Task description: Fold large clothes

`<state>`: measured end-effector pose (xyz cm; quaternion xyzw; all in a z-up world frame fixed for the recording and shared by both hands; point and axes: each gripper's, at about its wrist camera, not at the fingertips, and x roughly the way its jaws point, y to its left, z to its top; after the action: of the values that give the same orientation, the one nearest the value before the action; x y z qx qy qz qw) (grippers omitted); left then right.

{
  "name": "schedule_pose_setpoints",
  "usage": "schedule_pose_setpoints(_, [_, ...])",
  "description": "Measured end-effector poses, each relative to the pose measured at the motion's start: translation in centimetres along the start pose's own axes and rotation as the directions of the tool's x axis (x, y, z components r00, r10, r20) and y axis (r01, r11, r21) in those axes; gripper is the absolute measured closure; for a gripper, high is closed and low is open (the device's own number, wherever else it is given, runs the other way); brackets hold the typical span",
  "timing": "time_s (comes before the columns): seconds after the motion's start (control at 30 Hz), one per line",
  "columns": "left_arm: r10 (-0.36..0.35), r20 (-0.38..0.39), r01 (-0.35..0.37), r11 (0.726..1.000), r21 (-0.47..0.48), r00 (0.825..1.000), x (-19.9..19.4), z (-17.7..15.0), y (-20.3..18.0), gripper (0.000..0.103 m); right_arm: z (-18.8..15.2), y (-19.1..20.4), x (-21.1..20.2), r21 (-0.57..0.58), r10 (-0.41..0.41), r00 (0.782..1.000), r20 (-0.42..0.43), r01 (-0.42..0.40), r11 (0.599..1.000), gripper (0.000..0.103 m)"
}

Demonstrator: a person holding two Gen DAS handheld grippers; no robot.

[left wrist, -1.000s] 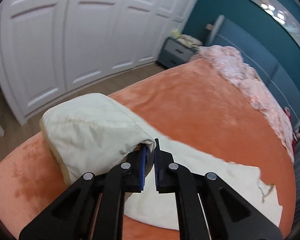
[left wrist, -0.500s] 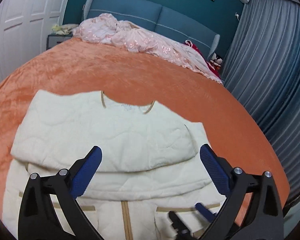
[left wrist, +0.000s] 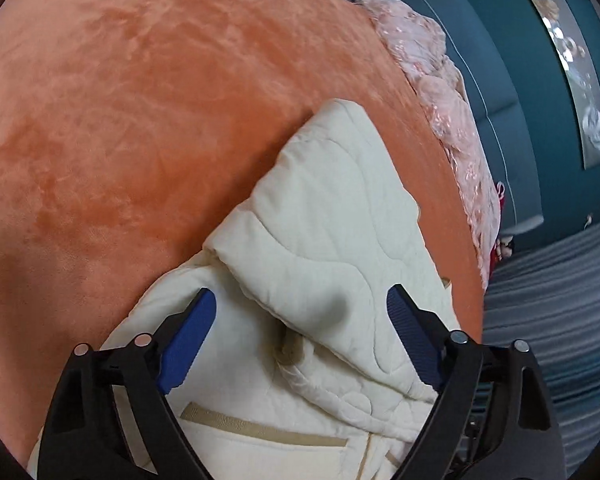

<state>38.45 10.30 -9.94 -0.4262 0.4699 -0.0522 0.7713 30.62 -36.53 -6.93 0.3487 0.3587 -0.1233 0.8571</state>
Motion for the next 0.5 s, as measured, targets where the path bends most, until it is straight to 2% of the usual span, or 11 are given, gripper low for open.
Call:
schedule_pose_setpoints(0.03, [-0.018, -0.008, 0.018, 1.000, -0.022, 1.000, 0.4, 0.4, 0.4, 0.024, 0.2, 0.0, 0.9, 0.025, 0.014, 1.000, -0.016, -0.014, 1.000, 0.034])
schedule_pose_setpoints(0.07, [-0.023, -0.012, 0.023, 0.999, -0.031, 1.000, 0.6, 0.7, 0.4, 0.031, 0.4, 0.1, 1.8, 0.044, 0.023, 0.999, -0.034, -0.022, 0.999, 0.034])
schedule_pose_setpoints(0.1, [-0.028, -0.018, 0.028, 0.999, -0.029, 0.999, 0.8, 0.9, 0.1, 0.047, 0.4, 0.4, 2.6, 0.049, 0.028, 0.998, -0.052, -0.025, 0.998, 0.043])
schedule_pose_setpoints(0.13, [-0.022, -0.028, 0.022, 1.000, -0.020, 0.999, 1.1, 1.3, -0.1, 0.063, 0.6, 1.0, 3.3, 0.033, 0.041, 0.996, -0.079, -0.039, 0.999, 0.059])
schedule_pose_setpoints(0.17, [-0.004, -0.023, 0.004, 1.000, -0.011, 1.000, 0.9, 1.7, -0.2, 0.070, 0.9, 1.8, 3.7, 0.004, 0.048, 0.993, -0.109, -0.048, 0.999, 0.092])
schedule_pose_setpoints(0.2, [0.006, -0.012, -0.006, 1.000, 0.002, 1.000, 0.6, 2.0, -0.5, 0.081, 1.2, 2.7, 3.1, -0.015, 0.061, 0.994, -0.095, -0.062, 0.998, 0.091])
schedule_pose_setpoints(0.23, [0.003, -0.001, -0.003, 1.000, 0.018, 1.000, -0.1, 2.2, -0.7, 0.090, 1.6, 3.7, 1.4, -0.039, 0.111, 0.993, -0.037, -0.112, 0.993, 0.091])
schedule_pose_setpoints(0.3, [-0.005, 0.042, 0.003, 0.998, 0.064, 0.999, -1.6, 2.6, -1.0, 0.092, 1.8, 5.6, -3.0, -0.132, 0.204, 0.977, 0.059, -0.195, 0.972, 0.092])
schedule_pose_setpoints(0.37, [0.015, 0.084, -0.027, 0.990, 0.135, 0.996, -2.9, 2.2, -1.1, 0.093, 0.6, 6.5, -6.2, -0.247, 0.226, 0.967, 0.119, -0.191, 0.950, 0.092])
schedule_pose_setpoints(0.43, [0.060, 0.091, -0.076, 0.978, 0.194, 0.994, -2.7, 1.3, -0.7, 0.093, -1.4, 6.0, -5.6, -0.348, 0.117, 0.987, 0.106, -0.074, 0.935, 0.092])
schedule_pose_setpoints(0.5, [0.138, 0.078, -0.152, 0.961, 0.230, 0.987, -1.1, 0.4, -0.2, 0.093, -3.0, 4.2, -2.4, -0.366, -0.002, 1.000, 0.029, 0.012, 0.930, 0.092])
